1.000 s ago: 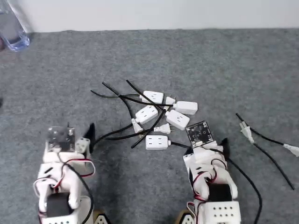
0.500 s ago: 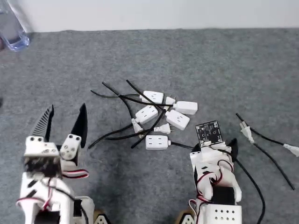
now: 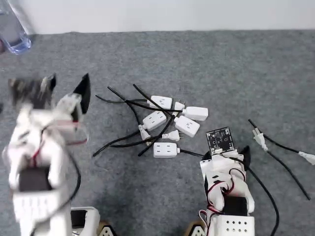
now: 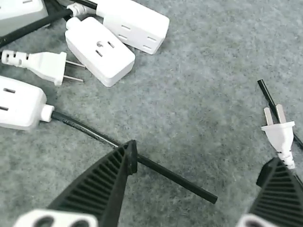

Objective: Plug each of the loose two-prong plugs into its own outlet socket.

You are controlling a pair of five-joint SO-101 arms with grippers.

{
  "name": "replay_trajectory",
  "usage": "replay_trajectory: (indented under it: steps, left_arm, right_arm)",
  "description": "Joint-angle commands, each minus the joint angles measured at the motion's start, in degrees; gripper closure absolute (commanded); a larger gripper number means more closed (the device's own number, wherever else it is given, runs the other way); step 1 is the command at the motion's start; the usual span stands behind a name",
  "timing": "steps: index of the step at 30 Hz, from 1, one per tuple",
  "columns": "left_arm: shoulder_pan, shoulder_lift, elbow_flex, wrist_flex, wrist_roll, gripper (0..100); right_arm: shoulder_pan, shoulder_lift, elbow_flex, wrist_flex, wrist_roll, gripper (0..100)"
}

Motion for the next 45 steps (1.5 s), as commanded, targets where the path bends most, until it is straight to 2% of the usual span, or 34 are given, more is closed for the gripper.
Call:
replay_trajectory:
  steps: [1, 3, 7, 10, 13, 16, 20, 27, 34, 36, 41, 45]
  left_arm:
    - [3.52, 10.73, -4.88, 5.54, -1.58, 76]
    - [6.42, 15.82, -6.20, 9.14, -4.92, 76]
    - [11.87, 22.15, -7.25, 14.24, -16.00, 76]
    - [13.89, 24.35, -6.99, 14.86, -22.51, 76]
    - [15.12, 27.08, -6.99, 14.33, -25.76, 76]
    - [16.18, 32.00, -6.55, 10.29, -26.02, 76]
    - [16.62, 39.21, -4.26, -0.53, -26.02, 76]
    - [22.24, 46.42, -1.10, -12.75, -26.20, 73]
    - [27.69, 53.54, -1.63, -18.20, -25.85, 70]
    - [27.43, 56.26, -1.63, -19.87, -24.88, 70]
    - [24.62, 59.60, -4.53, -20.48, -16.18, 70]
    - [23.38, 59.87, -8.31, -17.76, -19.87, 70]
  right_arm:
    - [0.75, -0.92, 0.79, 0.31, -0.53, 62.3]
    - [0.75, -0.92, 0.79, 0.31, -0.53, 62.3]
    - [0.75, -0.92, 0.79, 0.31, -0.35, 62.3]
    - [0.75, -0.92, 0.79, 0.31, -0.35, 62.3]
    - [0.75, -0.92, 0.79, 0.31, -0.35, 62.3]
    - [0.75, -0.92, 0.79, 0.22, -0.26, 62.3]
    - [0.75, -0.92, 0.79, 0.22, -0.26, 62.3]
    - [0.66, -0.92, 0.79, 0.22, -0.26, 62.3]
    - [0.66, -0.92, 0.79, 0.22, -0.26, 62.3]
    - [0.66, -0.92, 0.79, 0.22, -0.26, 62.3]
    - [0.66, -0.92, 0.79, 0.22, -0.26, 62.3]
    - [0.66, -0.92, 0.79, 0.22, -0.26, 62.3]
